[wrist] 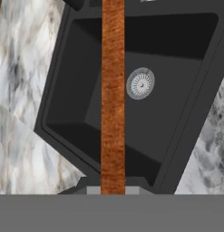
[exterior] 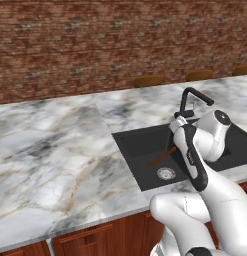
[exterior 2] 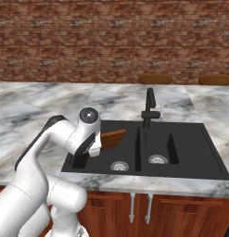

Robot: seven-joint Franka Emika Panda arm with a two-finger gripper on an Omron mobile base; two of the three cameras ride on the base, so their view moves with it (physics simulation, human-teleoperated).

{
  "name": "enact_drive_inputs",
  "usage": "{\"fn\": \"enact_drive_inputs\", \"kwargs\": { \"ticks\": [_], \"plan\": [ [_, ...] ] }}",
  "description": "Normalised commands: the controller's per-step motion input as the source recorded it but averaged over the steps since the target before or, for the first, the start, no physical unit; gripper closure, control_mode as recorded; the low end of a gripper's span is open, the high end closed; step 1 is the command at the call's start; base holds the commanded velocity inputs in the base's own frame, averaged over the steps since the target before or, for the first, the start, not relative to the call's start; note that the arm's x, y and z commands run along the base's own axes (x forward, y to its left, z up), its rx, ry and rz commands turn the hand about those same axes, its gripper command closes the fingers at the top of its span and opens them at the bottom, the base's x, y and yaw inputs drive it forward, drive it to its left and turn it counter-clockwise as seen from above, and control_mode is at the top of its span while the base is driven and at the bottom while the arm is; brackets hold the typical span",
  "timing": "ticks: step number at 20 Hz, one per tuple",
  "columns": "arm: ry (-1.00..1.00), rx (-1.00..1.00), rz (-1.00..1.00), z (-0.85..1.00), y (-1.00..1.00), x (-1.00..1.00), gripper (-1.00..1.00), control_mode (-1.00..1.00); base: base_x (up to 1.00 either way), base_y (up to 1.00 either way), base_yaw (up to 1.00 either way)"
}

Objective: Move the cutting board and knife to the sink. Then move spray from the cabinet to the counter.

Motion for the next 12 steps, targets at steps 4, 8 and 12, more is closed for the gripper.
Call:
{"fn": "enact_drive_inputs", "kwargs": {
  "ticks": [4, 8, 12],
  "plan": [
    [0.00, 0.00, -0.01, -0.29, 0.05, 0.23, 1.00, -1.00, 0.00, 0.00, 0.00],
    [0.00, 0.00, -0.01, -0.29, 0.09, 0.33, 1.00, -1.00, 0.00, 0.00, 0.00],
    [0.00, 0.00, -0.01, -0.31, 0.09, 0.29, 1.00, -1.00, 0.00, 0.00, 0.00]
  ]
}}
